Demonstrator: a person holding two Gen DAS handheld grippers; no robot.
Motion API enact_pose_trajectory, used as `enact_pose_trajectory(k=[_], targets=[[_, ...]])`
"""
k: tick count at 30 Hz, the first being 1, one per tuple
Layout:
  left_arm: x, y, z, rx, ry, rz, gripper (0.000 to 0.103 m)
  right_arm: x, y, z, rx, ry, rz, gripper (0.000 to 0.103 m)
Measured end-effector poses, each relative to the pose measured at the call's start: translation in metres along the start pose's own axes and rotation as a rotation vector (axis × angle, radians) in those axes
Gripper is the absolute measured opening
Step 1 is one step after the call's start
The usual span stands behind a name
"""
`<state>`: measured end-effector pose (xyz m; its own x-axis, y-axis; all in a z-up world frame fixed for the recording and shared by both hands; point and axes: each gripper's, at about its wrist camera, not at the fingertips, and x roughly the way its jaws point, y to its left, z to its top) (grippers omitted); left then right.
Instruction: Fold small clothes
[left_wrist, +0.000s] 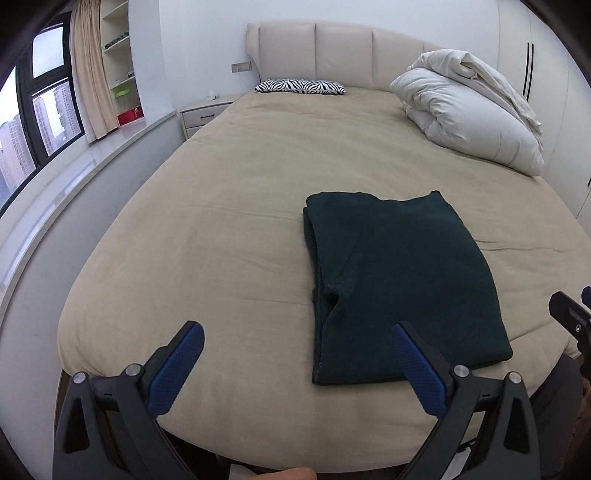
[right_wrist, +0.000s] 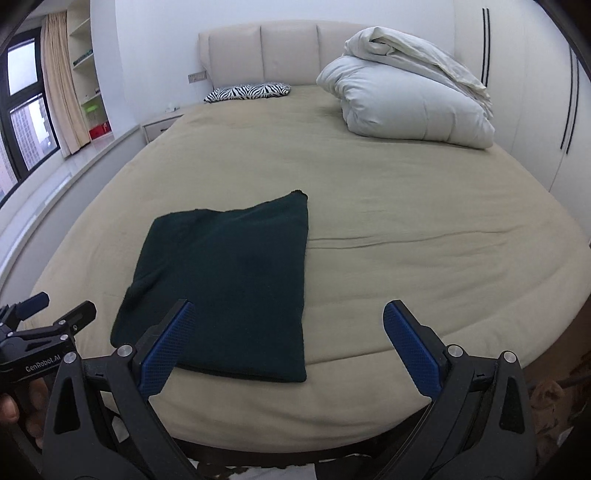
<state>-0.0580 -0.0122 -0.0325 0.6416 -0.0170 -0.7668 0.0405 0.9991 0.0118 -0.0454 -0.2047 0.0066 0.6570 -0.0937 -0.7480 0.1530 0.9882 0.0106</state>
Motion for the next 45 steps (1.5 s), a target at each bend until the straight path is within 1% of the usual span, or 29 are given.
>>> enact_pose_trajectory(k=[3, 8, 22, 45], targets=[[0.004, 0.002, -0.002, -0.006, 0.007, 0.005, 0.103, 0.015, 0.002, -0.006, -0.010, 0.026, -0.011, 0.103], [0.006, 0.003, -0.004, -0.005, 0.013, 0.016, 0.103, 0.026, 0.003, -0.012, -0.012, 0.045, -0.014, 0.103], [0.007, 0.002, -0.004, 0.000, 0.013, 0.014, 0.103, 0.028, 0.001, -0.009, 0.003, 0.068, 0.010, 0.103], [0.008, 0.000, -0.004, 0.000, 0.015, 0.009, 0.103, 0.033, 0.002, -0.009, 0.009, 0.076, 0.020, 0.103]])
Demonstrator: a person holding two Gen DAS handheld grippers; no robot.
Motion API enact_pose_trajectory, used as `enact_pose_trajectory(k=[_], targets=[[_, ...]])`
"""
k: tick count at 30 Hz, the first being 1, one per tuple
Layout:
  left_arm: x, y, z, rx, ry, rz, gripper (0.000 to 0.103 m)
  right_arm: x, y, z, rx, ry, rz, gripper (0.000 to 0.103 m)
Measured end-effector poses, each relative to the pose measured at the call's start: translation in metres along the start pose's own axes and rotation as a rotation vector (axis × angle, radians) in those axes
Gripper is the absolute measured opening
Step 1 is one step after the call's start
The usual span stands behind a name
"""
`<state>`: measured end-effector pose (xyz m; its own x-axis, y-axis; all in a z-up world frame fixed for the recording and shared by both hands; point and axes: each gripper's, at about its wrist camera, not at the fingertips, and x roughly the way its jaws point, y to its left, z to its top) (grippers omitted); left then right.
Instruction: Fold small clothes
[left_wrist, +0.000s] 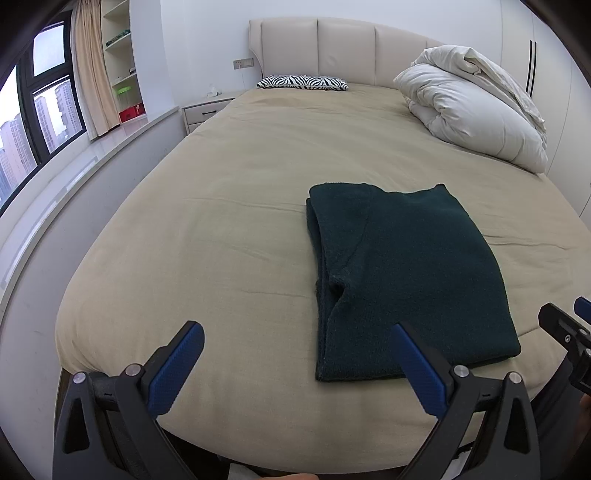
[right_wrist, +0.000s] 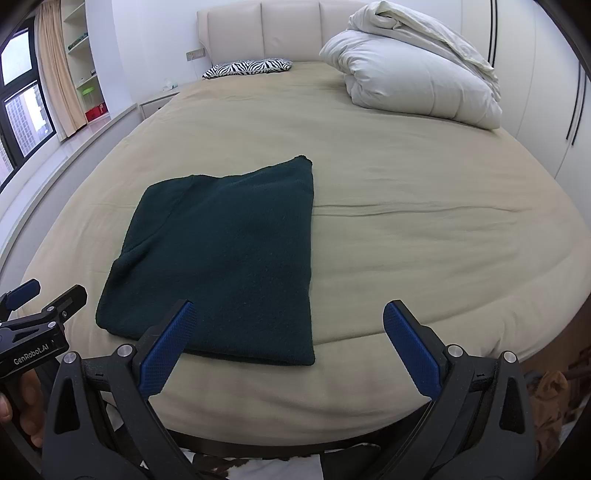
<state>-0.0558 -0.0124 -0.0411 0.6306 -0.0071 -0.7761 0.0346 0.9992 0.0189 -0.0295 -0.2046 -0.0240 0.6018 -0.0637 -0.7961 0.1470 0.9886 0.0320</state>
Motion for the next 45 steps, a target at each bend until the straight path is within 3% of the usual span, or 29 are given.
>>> enact_pose_trajectory(k=[45], targets=[[0.0000, 0.0026, -0.0022, 0.004, 0.009, -0.010, 0.103, 0.0051, 0.0025, -0.0079, 0.000, 0.013, 0.015, 0.103]])
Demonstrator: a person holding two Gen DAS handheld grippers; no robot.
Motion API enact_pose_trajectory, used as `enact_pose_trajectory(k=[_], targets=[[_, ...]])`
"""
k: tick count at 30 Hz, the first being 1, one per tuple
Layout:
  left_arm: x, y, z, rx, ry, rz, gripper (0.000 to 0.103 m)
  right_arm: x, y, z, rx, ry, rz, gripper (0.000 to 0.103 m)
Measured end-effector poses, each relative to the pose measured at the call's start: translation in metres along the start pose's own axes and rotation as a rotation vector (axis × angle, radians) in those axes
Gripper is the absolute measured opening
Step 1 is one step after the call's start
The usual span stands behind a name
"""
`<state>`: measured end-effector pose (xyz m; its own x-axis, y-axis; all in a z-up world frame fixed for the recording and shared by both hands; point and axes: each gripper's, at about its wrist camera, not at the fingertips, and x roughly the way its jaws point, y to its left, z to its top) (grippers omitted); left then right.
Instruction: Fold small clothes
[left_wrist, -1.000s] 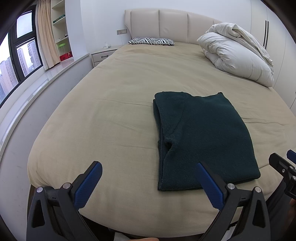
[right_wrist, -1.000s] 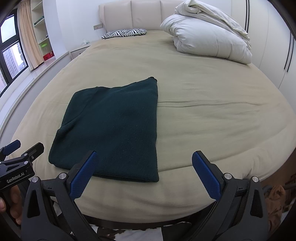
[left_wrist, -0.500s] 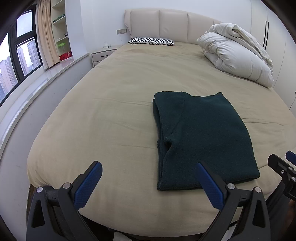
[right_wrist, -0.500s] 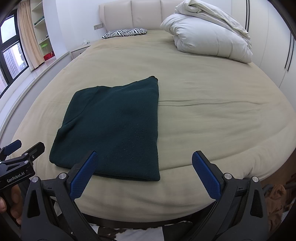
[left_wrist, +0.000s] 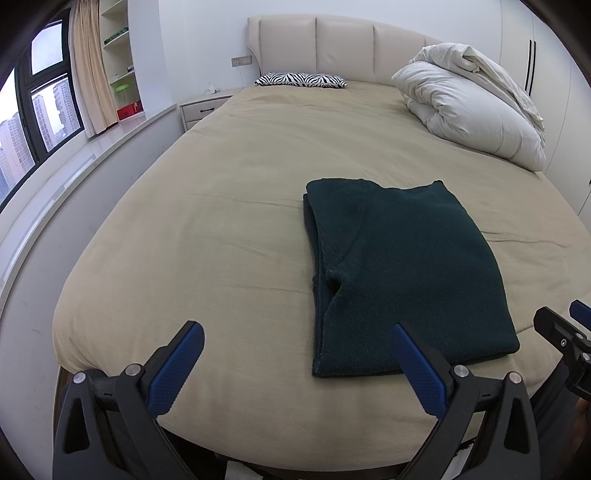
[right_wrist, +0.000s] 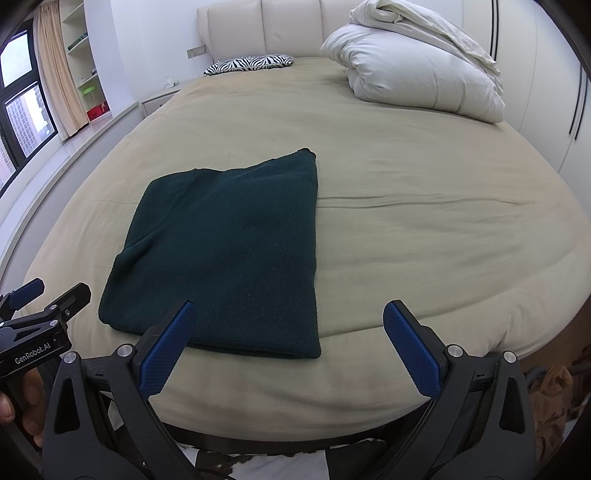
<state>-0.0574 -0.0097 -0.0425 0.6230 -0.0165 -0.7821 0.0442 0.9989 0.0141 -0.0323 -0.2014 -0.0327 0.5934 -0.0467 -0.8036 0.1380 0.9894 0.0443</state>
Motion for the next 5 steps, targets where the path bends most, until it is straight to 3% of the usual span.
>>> enact_pose_trajectory(k=[5], targets=[[-0.0001, 0.0002, -0.0005, 0.004, -0.003, -0.001, 0.103, 0.0017, -0.0010, -0.0018, 0.001, 0.008, 0.005, 0.103]])
